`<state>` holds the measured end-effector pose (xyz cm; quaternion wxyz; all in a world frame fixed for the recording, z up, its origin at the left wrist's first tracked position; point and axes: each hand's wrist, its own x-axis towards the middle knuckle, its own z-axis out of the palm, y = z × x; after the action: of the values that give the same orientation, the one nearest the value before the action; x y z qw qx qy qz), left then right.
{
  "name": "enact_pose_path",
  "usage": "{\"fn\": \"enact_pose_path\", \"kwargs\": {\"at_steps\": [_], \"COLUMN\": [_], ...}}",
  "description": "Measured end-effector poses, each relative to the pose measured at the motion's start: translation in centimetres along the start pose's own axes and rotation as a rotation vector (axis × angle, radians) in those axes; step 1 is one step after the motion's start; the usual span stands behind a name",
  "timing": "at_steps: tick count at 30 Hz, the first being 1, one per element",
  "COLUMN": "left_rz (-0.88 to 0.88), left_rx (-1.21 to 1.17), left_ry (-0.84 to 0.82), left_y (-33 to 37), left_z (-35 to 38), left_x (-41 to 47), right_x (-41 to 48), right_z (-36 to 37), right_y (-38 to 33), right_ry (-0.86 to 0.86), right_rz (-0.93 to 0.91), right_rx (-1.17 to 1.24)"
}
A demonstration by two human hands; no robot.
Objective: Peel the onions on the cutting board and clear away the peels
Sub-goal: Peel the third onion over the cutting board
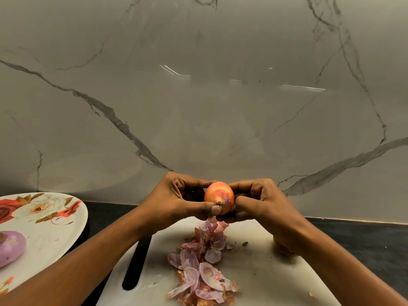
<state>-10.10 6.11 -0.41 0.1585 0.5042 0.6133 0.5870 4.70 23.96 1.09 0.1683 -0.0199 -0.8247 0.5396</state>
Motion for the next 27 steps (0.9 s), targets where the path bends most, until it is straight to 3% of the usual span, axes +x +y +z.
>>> {"fn": "enact_pose_path", "kwargs": {"at_steps": [6, 15, 27], "left_rz": [-0.038, -0.038, -0.01], "left_rx": [0.017, 0.051, 0.099], "left_ry": [0.052, 0.128, 0.166], "left_y": [-0.4, -0.4, -0.5], "left_z": [-0.1, 0.0, 0.2], "left_x": [0.3, 0.2, 0.2], "right_x": [0.2, 0.1, 0.5], "right_z": [-1.0, -0.8, -0.6], "right_y": [0.1, 1.3, 2.1], "right_ry": [0.044, 0.172, 0.259], "right_rz": [-0.034, -0.257, -0.323], "right_rx": [-0.037, -0.135, -0.243]}}
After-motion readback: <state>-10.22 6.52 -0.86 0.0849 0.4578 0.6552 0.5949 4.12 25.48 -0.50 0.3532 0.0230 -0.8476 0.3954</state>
